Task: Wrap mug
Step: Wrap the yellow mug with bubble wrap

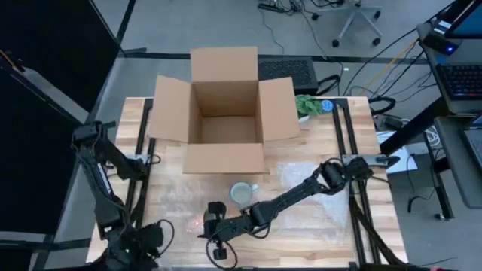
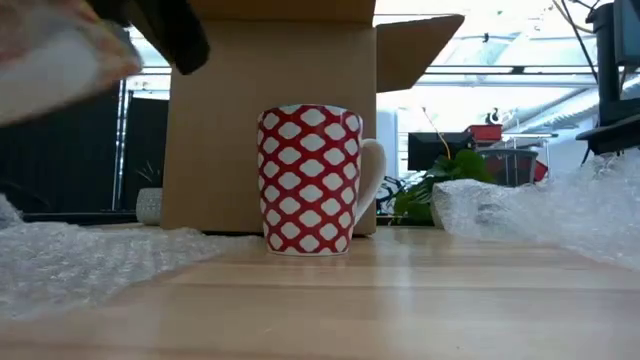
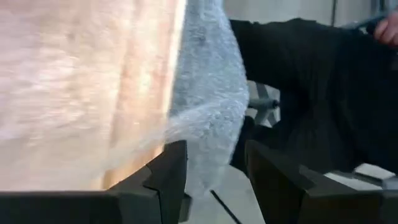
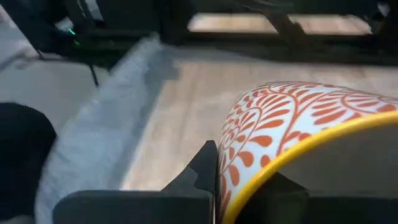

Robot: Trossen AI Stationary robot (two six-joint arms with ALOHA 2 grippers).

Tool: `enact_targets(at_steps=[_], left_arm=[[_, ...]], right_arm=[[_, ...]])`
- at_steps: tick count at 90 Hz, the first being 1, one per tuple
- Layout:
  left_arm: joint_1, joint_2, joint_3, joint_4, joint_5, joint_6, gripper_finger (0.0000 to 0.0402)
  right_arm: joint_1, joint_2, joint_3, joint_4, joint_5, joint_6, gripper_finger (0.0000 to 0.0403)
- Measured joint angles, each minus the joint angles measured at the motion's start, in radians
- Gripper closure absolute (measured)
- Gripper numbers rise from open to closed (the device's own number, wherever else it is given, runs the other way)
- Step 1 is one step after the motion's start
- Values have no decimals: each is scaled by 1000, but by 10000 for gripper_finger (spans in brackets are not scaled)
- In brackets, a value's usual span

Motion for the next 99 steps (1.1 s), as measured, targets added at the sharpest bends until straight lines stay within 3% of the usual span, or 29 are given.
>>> enact_targets(at_steps=[15,24,36,45,61,78,99], left_arm=[[0,-20,0,-35,-7,0,250],[0,-44,0,-36,-12,0,250],[0,-70,0,-38,-50,1,251],[0,-81,0,-55,-70,-2,251],[0,-82,0,-100,-75,0,252],[0,-82,0,-121,-85,0,252],[1,-82,0,-137,-203,1,252]], right_arm=[[-1,58,60,12,-16,-27,401],[-22,105,220,-26,-65,-82,402],[-62,202,440,-268,-78,-120,402],[-90,208,386,-278,-81,-91,402],[-116,172,393,-402,-82,-53,402],[-112,167,396,-414,-86,-58,400],[-110,178,388,-433,-134,-45,401]])
